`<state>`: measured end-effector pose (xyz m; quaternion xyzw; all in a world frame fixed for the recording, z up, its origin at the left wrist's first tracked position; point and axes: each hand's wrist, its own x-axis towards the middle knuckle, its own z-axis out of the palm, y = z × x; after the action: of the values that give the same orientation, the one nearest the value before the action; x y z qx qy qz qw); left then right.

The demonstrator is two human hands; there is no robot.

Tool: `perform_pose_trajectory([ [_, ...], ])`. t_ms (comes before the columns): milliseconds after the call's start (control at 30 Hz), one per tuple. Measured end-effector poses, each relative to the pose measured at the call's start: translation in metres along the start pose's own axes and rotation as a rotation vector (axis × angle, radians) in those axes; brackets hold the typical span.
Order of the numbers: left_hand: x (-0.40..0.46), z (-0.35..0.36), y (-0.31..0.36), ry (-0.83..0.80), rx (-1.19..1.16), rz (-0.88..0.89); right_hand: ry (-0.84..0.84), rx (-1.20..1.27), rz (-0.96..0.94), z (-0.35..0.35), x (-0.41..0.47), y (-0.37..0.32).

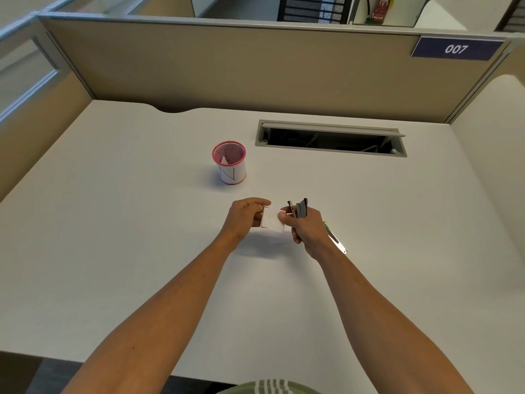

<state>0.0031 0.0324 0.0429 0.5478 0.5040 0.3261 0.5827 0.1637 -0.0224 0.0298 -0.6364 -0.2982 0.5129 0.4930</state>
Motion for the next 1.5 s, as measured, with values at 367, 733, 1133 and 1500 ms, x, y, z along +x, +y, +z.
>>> perform_pose_trajectory([
  [367,0.001,-0.001,-0.007,0.049,0.155,0.013,-0.017,-0.058,-0.054,0.0,-0.001,0.001],
  [733,0.0,0.002,-0.004,0.012,0.199,0.048,-0.026,-0.136,-0.066,0.001,0.002,-0.005],
  [1133,0.001,0.003,-0.001,-0.012,0.302,0.064,-0.098,-0.18,-0.079,0.0,-0.001,-0.005],
  [1500,-0.008,0.004,-0.008,-0.036,-0.11,-0.173,0.134,0.044,-0.002,0.002,-0.001,-0.008],
])
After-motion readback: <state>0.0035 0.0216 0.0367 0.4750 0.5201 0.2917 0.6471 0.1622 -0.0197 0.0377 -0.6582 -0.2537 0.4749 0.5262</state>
